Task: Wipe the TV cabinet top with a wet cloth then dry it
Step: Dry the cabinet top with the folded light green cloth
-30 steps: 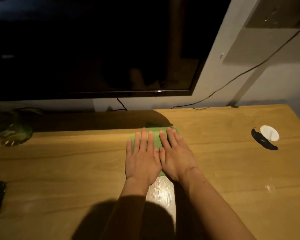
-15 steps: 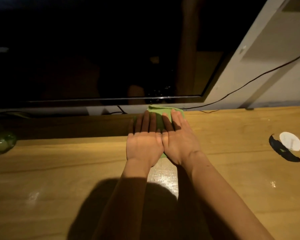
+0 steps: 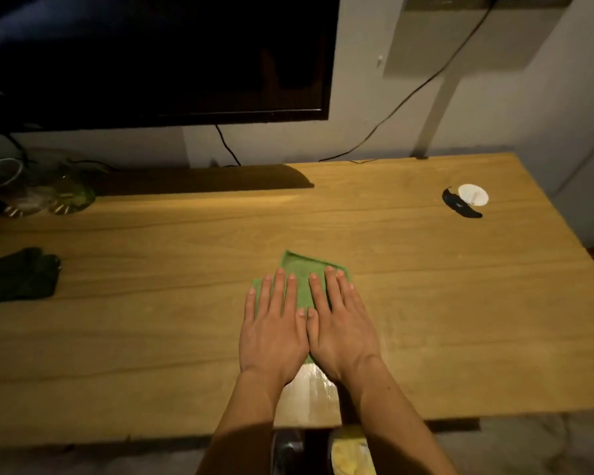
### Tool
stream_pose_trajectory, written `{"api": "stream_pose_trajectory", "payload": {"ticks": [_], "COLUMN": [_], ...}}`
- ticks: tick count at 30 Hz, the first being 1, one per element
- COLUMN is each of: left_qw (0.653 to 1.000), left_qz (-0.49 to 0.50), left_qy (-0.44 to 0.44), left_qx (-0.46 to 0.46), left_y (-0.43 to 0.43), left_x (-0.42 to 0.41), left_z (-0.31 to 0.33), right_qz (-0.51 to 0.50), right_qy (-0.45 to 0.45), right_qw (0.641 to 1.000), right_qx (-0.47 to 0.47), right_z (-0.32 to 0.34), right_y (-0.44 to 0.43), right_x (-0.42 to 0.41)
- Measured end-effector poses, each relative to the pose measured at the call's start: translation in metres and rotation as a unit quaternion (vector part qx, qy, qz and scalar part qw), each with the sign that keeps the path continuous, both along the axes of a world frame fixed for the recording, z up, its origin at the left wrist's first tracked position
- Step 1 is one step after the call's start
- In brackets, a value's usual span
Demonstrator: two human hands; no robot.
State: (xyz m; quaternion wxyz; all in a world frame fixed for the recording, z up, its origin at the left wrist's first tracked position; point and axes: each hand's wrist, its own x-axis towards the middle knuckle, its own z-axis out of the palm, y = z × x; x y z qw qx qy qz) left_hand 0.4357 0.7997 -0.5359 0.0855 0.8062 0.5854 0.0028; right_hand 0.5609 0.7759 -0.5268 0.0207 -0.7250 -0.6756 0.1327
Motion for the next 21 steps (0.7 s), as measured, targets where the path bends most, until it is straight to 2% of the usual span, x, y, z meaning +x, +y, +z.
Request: {"api": "stream_pose_trajectory", "payload": {"ticks": [5,9,15,21], "left_qw": [1.000,0.999,0.999,0.999], "left_qz": [-0.012,-0.009,-0.046,-0.036], "left_qy": [0.005,0.008,-0.004,0.005], "left_qx": [-0.022,-0.034,-0.022,-0.011], "left_y": [-0.101,-0.127,-0.096,0.007], "left_x": [-0.002,0.005,0.011,0.042], "left_z": [0.009,0.015,0.018,0.004], "right_qz": [-0.004,-0.004,-0.024,-0.024], "right_qy": [0.008,0.015,0.009,0.000], "right_qw": [1.000,0.999,0.999,1.000], "right_qx": [-0.024,-0.034,-0.020,-0.014], "right_z": [0.007,0.015,0.009,0.003], "right_y": [-0.104,-0.129,-0.103,-0.002], "right_x": [-0.004,0.003,0.007,0.041]}}
